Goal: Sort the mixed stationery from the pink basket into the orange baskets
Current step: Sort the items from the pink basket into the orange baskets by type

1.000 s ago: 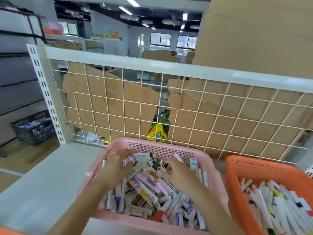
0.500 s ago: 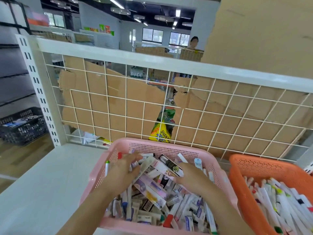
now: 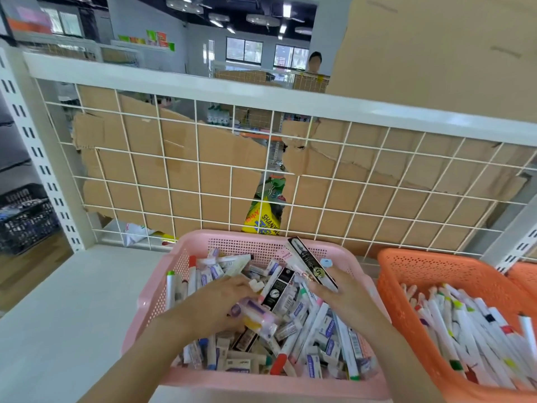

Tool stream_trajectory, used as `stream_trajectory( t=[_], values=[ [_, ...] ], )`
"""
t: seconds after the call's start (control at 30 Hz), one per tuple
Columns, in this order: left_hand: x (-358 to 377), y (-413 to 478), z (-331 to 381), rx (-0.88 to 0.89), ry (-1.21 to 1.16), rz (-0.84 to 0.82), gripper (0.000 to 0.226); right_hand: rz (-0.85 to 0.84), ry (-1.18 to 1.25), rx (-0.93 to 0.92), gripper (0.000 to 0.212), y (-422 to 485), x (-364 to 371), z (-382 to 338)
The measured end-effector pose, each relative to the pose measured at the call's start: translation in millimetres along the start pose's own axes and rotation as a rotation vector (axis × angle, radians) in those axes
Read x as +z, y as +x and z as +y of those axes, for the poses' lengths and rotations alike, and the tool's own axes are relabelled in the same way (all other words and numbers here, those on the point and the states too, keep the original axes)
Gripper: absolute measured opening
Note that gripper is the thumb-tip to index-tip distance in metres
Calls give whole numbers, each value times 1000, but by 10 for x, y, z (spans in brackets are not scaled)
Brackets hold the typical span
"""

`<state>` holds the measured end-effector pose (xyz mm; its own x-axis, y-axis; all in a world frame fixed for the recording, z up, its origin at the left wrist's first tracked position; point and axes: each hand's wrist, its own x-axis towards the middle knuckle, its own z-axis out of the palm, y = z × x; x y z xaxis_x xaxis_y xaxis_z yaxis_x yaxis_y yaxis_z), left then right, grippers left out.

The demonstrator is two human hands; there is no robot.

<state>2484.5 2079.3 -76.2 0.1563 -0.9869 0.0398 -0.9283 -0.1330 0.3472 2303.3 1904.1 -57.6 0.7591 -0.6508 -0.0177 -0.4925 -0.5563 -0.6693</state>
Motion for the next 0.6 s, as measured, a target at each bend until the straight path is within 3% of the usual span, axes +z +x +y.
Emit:
stream_trajectory(
  t=[0.13,0.23,0.3,0.4,0.6],
  values=[
    [29,26,18,16,178,90,26,64,72,-31,14,-39,8,65],
    [68,34,-17,83,197,224,8,130,97,-27,14,-90,-22,96],
    [47,52,-36,62,128,290,7,201,89,-44,15,-137,-64,117],
    [-72,97,39,-41,-46,291,26,274,68,-42,30,-207,-148,147],
    [-342,179,434,-25,-454,443,20,388,88,-12,32,-398,-389,238]
  ],
)
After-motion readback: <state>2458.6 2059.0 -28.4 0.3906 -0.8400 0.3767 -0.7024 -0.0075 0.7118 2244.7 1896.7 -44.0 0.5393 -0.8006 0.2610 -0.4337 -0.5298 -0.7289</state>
